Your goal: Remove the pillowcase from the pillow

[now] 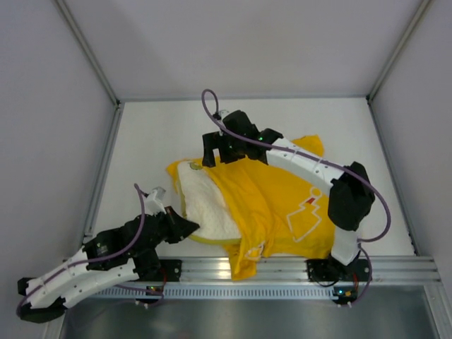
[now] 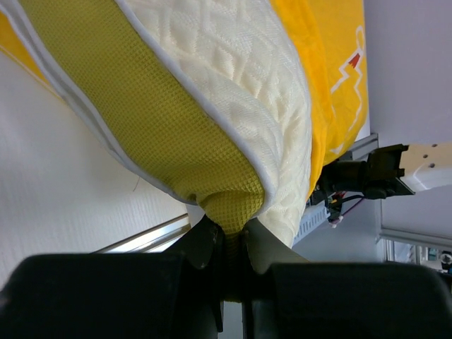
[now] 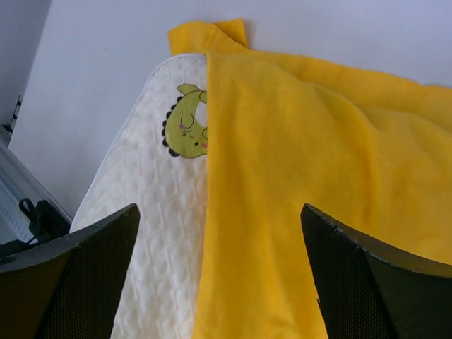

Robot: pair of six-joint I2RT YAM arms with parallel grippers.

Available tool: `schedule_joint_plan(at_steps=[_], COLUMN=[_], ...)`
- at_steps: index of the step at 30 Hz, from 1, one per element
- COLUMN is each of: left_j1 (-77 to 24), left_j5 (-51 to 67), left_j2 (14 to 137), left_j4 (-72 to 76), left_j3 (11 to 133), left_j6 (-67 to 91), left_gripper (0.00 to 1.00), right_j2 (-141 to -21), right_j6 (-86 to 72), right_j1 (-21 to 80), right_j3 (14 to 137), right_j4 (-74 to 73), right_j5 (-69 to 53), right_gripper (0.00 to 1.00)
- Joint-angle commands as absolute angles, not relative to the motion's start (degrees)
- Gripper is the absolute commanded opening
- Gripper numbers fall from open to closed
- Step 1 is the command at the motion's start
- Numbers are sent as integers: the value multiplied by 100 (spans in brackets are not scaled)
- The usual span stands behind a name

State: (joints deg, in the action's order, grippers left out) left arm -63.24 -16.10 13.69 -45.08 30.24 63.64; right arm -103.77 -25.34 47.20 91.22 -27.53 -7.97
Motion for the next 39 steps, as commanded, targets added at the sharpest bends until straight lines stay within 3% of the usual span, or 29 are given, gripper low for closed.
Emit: schedule_joint_plan(at_steps=[1,11,21,27,30,39], left_j1=[-6328,-6319,-6328,-6319,-6319,-6319], left_j5=[-1275,-1274,-1327,-1283,-1432,-2336], left_j2=[1160,1186,1239,1187,1186,1135], left_j4=[-4384,-4553,-4562,-4562,-4710,-5993], left_j3=[2997,2953,3032,3400,4024,5755], left_j6=[6539,6601,6583,6285,6066,5774], left_gripper=[0,0,0,0,0,0], right_j2=[-10809,-11610,-11786,-11699,-11479,-10329], right_j6=[-2215,-1951,-2030,-2311,-2495,-2725], right_j1=[4772,4878,4790,4299,3825,2190], right_j3=[9659,9905,9888,9634,9257,7947], right_j4=[-2690,-2575,-2575,-2584,-2593,-2663], right_j5=[-888,-729,-132,281,457,861], right_gripper=[90,79,29,6,1,0])
